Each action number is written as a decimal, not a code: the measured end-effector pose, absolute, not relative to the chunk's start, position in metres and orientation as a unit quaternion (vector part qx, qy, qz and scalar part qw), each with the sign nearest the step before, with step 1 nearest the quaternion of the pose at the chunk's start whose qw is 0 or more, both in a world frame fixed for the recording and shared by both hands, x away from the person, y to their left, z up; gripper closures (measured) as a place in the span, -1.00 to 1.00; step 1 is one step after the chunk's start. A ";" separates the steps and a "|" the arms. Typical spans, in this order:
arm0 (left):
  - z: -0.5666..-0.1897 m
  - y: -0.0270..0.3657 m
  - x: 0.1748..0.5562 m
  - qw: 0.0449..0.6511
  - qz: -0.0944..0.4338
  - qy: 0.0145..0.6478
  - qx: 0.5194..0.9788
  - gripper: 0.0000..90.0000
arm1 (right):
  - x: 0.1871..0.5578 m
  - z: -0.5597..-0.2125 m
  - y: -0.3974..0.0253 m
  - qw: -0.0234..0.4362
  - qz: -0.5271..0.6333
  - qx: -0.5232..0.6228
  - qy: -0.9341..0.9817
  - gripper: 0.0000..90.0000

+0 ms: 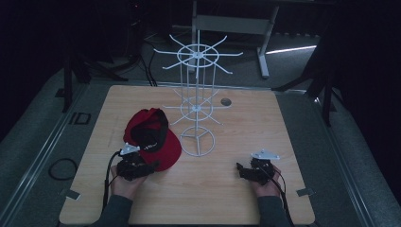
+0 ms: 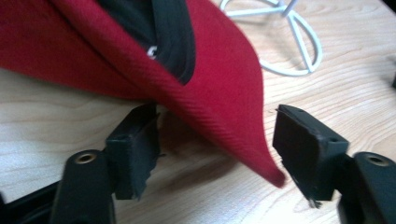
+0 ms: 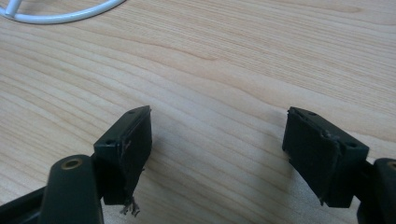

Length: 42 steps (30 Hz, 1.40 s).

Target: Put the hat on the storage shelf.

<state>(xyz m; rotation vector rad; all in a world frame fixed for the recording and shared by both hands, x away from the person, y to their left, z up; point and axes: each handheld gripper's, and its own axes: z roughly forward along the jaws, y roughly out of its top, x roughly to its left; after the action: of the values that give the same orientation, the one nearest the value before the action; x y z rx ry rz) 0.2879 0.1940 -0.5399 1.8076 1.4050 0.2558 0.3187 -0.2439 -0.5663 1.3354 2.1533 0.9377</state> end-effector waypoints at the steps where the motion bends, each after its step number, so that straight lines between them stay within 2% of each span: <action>1: -0.541 0.194 0.289 0.407 0.095 0.558 0.717 -0.20 | 0.319 -0.566 -0.244 0.218 0.339 0.482 0.778 -0.47; 11: -0.557 0.185 0.300 0.415 0.035 0.566 0.712 0.10 | 0.319 -0.566 -0.244 0.218 0.339 0.482 0.778 -0.47; 13: -0.558 0.184 0.300 0.415 0.035 0.567 0.710 0.20 | 0.319 -0.566 -0.244 0.218 0.339 0.481 0.778 -0.47; 14: -0.558 0.184 0.301 0.416 0.035 0.569 0.708 0.35 | 0.319 -0.566 -0.244 0.218 0.339 0.481 0.778 -0.47; 17: -0.557 0.184 0.300 0.418 0.039 0.577 0.700 0.40 | 0.319 -0.566 -0.244 0.218 0.339 0.481 0.778 -0.47; 22: -0.554 0.197 0.300 0.432 0.037 0.604 0.669 0.66 | 0.319 -0.566 -0.244 0.218 0.339 0.481 0.778 -0.47; 26: -0.551 0.205 0.300 0.446 0.039 0.611 0.653 0.77 | 0.319 -0.566 -0.244 0.217 0.339 0.482 0.778 -0.47; 42: -0.537 0.204 0.298 0.452 0.056 0.603 0.655 0.89 | 0.319 -0.566 -0.244 0.217 0.339 0.482 0.778 -0.47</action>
<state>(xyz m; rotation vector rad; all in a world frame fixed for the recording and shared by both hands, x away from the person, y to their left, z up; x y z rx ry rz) 0.2976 0.2040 -0.5369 1.6187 1.4894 0.1373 0.3190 -0.2437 -0.5663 1.3339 2.1557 0.9397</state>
